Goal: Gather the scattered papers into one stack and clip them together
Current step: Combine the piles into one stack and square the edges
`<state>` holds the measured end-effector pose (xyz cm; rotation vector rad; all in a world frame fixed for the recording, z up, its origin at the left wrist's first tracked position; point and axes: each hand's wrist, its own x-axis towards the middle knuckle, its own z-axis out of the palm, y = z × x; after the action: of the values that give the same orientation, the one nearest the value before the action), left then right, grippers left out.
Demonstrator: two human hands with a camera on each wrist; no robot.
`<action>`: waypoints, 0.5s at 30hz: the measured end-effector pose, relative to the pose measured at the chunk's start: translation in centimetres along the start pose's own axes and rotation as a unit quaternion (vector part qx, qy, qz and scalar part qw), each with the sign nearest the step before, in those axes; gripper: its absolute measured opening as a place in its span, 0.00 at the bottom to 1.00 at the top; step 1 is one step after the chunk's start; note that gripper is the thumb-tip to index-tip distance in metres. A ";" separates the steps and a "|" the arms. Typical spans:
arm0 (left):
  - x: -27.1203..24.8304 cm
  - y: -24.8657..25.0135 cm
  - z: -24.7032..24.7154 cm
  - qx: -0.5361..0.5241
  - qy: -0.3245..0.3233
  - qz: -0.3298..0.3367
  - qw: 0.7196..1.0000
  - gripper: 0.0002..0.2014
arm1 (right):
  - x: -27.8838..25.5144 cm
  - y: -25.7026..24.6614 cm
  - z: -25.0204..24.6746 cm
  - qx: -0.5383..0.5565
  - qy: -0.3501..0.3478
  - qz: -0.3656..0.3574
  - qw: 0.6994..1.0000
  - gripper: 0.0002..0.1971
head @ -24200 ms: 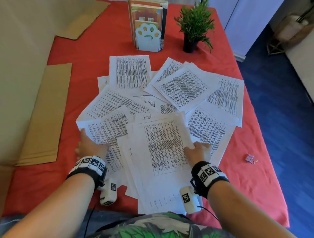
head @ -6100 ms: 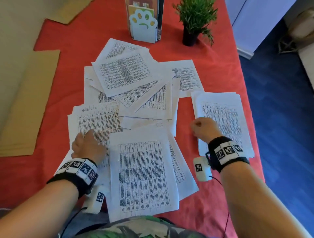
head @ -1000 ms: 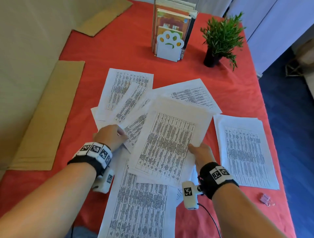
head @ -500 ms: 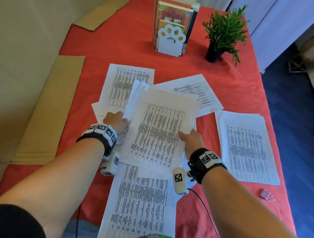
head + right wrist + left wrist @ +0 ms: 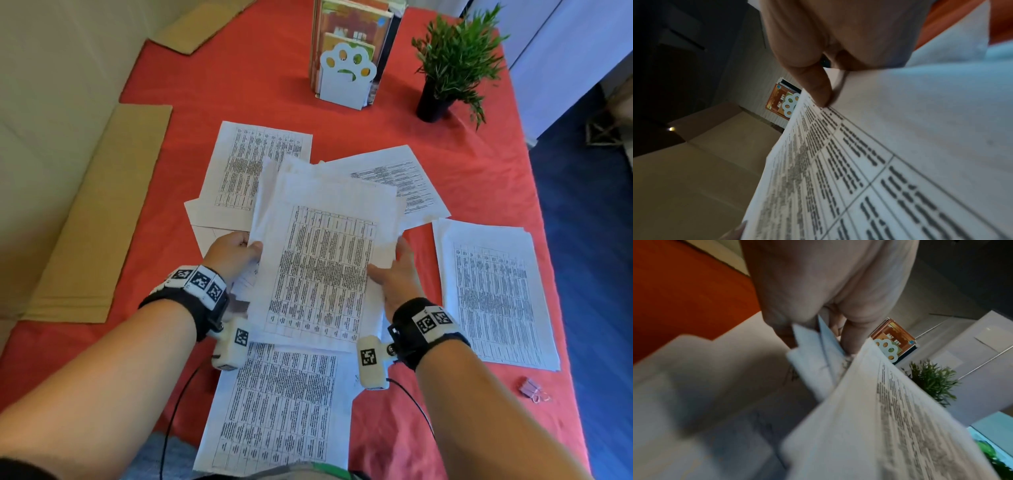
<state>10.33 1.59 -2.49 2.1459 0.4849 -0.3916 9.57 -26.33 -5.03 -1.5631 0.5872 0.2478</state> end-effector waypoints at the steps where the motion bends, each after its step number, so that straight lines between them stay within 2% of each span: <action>1: -0.3 0.0 0.3 -0.010 0.001 -0.005 1.000 0.10 | -0.2 -0.3 -0.5 -0.029 0.011 -0.008 0.999 0.43; 3: -0.8 -0.2 1.0 0.004 -0.013 -0.007 1.000 0.09 | -0.6 -0.8 -1.6 -0.106 0.036 -0.009 0.994 0.42; 6: -1.9 -0.5 2.2 0.048 -0.037 0.000 0.998 0.13 | -0.6 -0.9 -3.0 -0.222 0.057 -0.011 0.973 0.24; 7: -2.3 -0.6 2.7 0.061 -0.046 0.007 0.997 0.13 | -0.6 -0.8 -3.2 -0.236 0.061 -0.007 0.970 0.21; 12: -4.1 -0.7 5.0 0.124 -0.049 0.007 0.991 0.11 | -0.3 -0.1 -3.4 -0.265 0.075 -0.001 0.961 0.19; 15: -4.3 -0.2 5.6 0.110 -0.013 -0.001 0.994 0.10 | -0.8 -0.2 -3.3 -0.222 0.043 -0.012 0.974 0.25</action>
<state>5.96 -3.77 -3.92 2.3501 0.4464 -0.4925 8.36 -29.39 -4.20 -2.0211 0.6078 0.3088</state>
